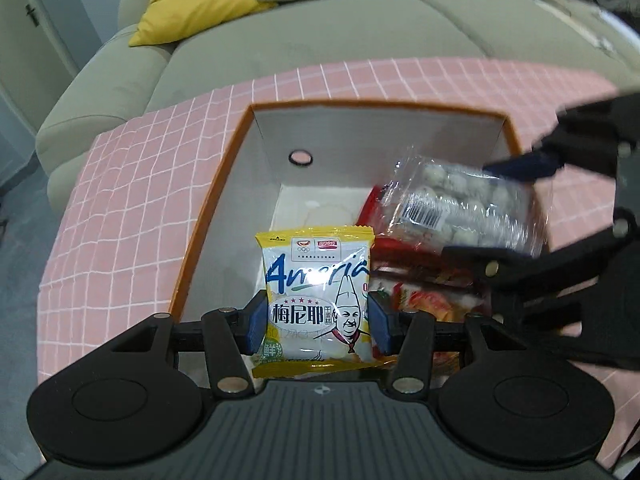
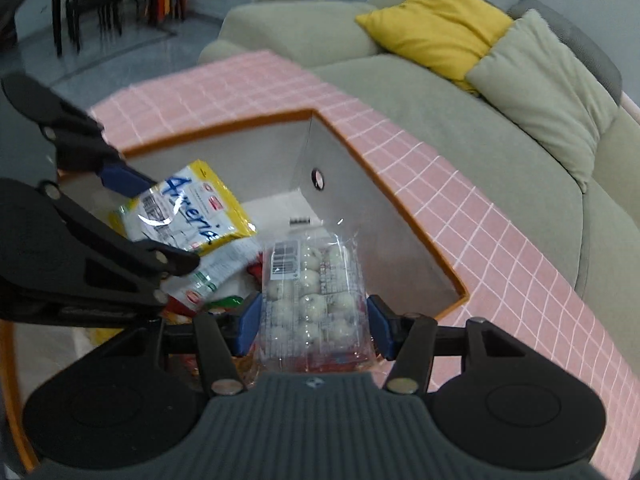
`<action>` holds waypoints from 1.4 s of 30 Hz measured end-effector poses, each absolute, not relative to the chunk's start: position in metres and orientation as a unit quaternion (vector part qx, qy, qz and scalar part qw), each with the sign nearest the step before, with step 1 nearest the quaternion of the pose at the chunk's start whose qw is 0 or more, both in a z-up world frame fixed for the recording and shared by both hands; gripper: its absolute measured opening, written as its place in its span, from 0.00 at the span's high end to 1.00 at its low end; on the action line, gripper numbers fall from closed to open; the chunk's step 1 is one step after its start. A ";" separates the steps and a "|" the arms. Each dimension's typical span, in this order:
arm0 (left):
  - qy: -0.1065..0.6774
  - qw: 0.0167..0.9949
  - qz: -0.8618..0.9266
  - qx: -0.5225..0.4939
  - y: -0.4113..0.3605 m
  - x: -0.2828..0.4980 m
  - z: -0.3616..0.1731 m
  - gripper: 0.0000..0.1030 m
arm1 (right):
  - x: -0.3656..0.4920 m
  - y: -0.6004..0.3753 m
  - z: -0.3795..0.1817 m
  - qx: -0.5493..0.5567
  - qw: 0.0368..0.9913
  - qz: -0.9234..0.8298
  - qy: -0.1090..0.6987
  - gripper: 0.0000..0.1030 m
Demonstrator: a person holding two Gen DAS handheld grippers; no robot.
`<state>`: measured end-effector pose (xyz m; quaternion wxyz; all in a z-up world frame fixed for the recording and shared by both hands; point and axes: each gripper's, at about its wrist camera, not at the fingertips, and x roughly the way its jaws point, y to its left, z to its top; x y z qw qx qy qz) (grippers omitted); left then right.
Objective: Organize snacks
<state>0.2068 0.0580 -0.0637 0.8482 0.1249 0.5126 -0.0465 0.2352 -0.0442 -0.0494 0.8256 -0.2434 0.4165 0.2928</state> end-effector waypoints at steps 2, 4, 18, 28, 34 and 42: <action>0.520 0.841 -0.045 0.142 0.056 0.208 -0.070 0.44 | 0.240 -0.038 -0.055 -0.266 0.819 0.294 0.414 0.47; 0.527 0.836 -0.046 0.148 0.057 0.210 -0.076 0.44 | 0.244 -0.032 -0.061 -0.282 0.814 0.295 0.413 0.47; 0.576 0.811 -0.034 0.102 0.075 0.222 -0.096 0.43 | 0.268 -0.028 -0.084 -0.276 0.794 0.306 0.447 0.44; 0.567 0.820 -0.039 0.074 0.081 0.211 -0.074 0.26 | 0.267 -0.038 -0.063 -0.237 0.811 0.293 0.447 0.24; 0.533 0.840 -0.051 0.085 0.075 0.196 -0.044 0.22 | 0.256 -0.049 -0.044 -0.204 0.830 0.279 0.438 0.13; 0.436 0.896 -0.030 0.074 0.075 0.162 0.008 0.22 | 0.228 -0.074 0.005 -0.152 0.882 0.237 0.379 0.08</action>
